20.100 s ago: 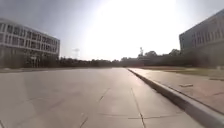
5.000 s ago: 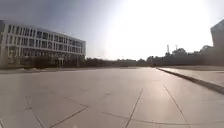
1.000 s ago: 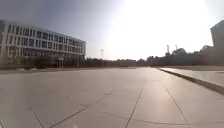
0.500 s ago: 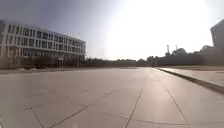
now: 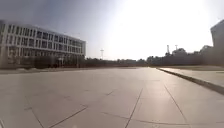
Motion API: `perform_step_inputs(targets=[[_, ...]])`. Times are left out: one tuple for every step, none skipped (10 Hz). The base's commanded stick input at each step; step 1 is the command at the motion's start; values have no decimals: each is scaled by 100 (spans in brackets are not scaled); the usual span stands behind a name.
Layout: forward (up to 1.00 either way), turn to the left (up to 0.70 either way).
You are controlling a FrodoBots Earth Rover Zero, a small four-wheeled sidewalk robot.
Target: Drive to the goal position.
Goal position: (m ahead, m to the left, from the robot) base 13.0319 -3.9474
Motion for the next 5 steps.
perform_step_inputs(targets=[[9,1],[9,1],[9,1],[9,1],[9,0]])
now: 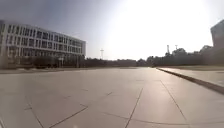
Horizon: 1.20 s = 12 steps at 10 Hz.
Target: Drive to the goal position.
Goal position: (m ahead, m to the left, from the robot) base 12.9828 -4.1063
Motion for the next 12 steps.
perform_step_inputs(targets=[[9,1],[9,1],[9,1],[9,1],[9,1],[9,1],[9,1],[9,1],[9,0],[9,1],[9,1],[9,1]])
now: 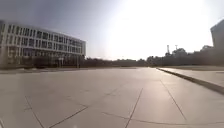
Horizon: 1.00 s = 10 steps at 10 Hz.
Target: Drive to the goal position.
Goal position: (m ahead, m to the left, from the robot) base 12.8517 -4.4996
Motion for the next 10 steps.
perform_step_inputs(targets=[[9,1],[9,1],[9,0],[9,1],[9,0],[9,0],[9,0],[9,1],[9,1],[9,1]])
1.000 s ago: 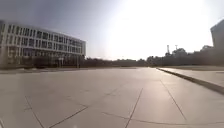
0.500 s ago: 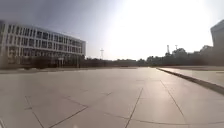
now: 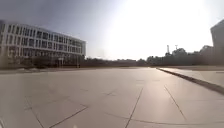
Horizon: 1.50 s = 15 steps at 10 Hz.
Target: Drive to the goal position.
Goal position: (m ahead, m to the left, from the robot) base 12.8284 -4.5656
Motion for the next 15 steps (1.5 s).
perform_step_inputs(targets=[[9,0],[9,1],[9,1],[9,1],[9,1],[9,1],[9,1],[9,1],[9,1],[9,0],[9,1],[9,1],[9,1],[9,0],[9,1]])
